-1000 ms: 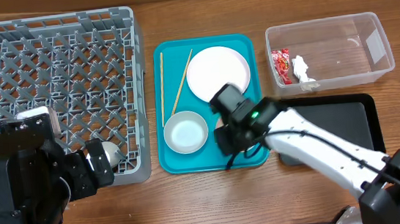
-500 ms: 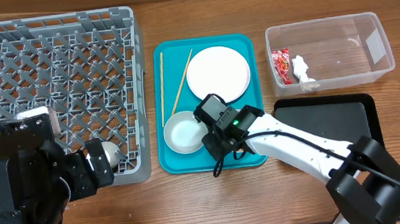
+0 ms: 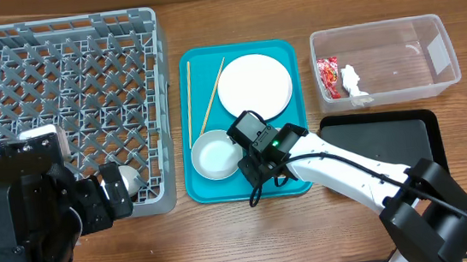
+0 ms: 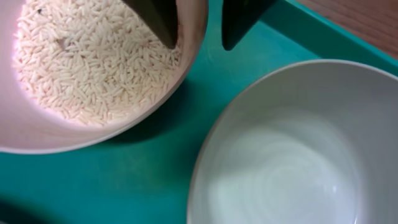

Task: Sort waste into correct bins and load items into the dishwasher
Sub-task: 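Grasp the rim of the pink rice bowl with the right gripper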

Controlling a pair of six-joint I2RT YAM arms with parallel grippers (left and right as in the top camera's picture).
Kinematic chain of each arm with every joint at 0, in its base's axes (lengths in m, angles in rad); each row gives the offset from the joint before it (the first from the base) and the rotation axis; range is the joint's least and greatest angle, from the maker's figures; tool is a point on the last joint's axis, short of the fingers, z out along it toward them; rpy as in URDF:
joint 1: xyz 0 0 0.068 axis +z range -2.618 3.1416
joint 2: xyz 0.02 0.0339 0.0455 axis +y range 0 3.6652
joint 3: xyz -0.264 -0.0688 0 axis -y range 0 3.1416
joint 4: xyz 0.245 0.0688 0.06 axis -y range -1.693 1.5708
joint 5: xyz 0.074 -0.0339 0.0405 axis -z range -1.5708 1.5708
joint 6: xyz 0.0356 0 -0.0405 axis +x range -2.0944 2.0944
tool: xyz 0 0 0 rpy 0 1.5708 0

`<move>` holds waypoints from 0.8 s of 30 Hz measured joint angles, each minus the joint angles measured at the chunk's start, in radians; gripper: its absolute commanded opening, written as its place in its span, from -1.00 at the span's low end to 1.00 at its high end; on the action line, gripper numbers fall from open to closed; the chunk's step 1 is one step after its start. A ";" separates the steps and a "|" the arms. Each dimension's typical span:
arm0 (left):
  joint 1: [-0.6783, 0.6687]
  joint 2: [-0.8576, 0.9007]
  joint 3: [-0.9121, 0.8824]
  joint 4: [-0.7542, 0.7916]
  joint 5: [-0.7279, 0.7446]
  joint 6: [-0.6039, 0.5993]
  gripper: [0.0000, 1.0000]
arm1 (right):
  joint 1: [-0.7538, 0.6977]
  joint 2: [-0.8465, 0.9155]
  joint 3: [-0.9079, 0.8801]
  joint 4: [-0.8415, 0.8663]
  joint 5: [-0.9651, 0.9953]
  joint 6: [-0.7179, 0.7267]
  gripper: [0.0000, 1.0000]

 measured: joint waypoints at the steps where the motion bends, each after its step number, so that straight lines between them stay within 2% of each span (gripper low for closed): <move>1: 0.000 0.000 0.000 0.000 0.000 0.000 1.00 | 0.000 0.000 0.000 0.000 0.000 0.000 -0.54; 8: 0.000 0.000 0.000 0.000 0.000 0.000 1.00 | 0.000 0.002 0.000 0.000 0.000 0.000 -0.67; 11: 0.000 0.000 0.000 0.000 0.000 0.000 1.00 | -0.001 0.012 0.000 -0.001 0.001 0.000 -0.78; 15: 0.000 0.000 0.000 0.000 0.000 0.000 1.00 | -0.002 0.017 0.000 -0.001 0.004 -0.003 -0.78; 16: 0.000 0.000 0.000 0.000 0.000 0.000 1.00 | -0.002 0.017 0.000 -0.002 0.004 -0.003 -0.81; 17: 0.000 0.000 0.000 0.000 0.000 0.000 1.00 | -0.003 0.017 0.000 -0.002 0.005 -0.004 -0.92; 24: 0.000 0.000 0.000 0.000 0.000 0.000 1.00 | -0.003 0.014 0.012 -0.038 0.035 0.001 -0.92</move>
